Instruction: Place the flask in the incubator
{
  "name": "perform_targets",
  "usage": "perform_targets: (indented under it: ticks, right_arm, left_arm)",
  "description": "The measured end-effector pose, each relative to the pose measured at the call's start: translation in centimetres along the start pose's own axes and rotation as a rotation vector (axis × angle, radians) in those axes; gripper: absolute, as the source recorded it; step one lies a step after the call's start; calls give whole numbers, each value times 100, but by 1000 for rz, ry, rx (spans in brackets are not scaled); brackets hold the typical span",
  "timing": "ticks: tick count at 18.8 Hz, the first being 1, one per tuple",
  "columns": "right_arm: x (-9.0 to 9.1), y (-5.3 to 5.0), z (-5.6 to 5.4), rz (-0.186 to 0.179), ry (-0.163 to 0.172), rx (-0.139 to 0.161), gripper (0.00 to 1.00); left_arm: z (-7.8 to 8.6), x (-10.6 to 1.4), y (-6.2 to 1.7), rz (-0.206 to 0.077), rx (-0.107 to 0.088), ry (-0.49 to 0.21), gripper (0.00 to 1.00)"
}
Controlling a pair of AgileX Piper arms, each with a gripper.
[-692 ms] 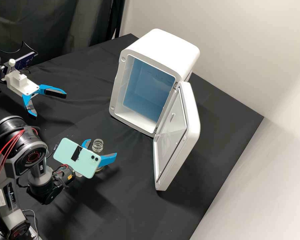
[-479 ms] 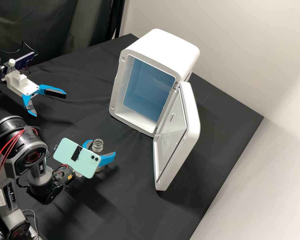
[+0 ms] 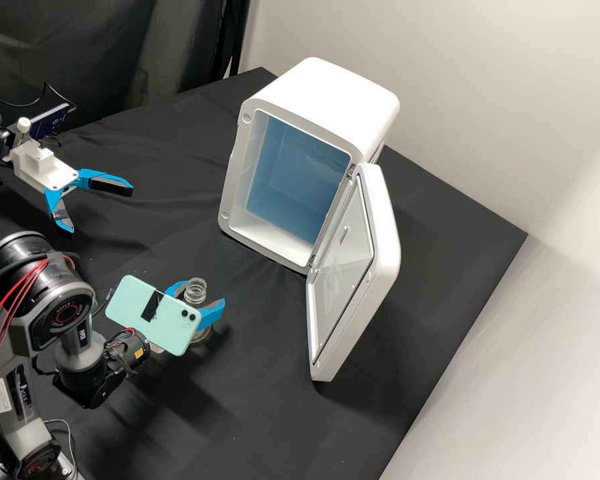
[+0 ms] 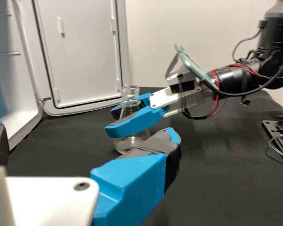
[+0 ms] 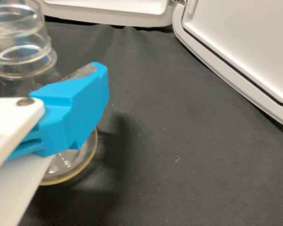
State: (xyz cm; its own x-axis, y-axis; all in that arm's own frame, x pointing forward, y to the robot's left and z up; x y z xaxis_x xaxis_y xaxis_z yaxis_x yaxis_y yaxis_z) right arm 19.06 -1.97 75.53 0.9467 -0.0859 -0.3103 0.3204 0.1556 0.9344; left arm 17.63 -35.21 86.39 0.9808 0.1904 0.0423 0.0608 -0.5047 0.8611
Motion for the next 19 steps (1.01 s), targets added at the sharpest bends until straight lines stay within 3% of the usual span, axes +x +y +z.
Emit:
perform_targets:
  ticks: [9, 19]
  right_arm:
    - [4, -15, -23, -4, 6, -1, 0]
    - [8, -28, -45, -4, 9, 0, 0]
  left_arm:
    - [-146, -55, 38, 22, -6, 76, 100]
    - [-220, -92, 51, 32, -10, 116, 100]
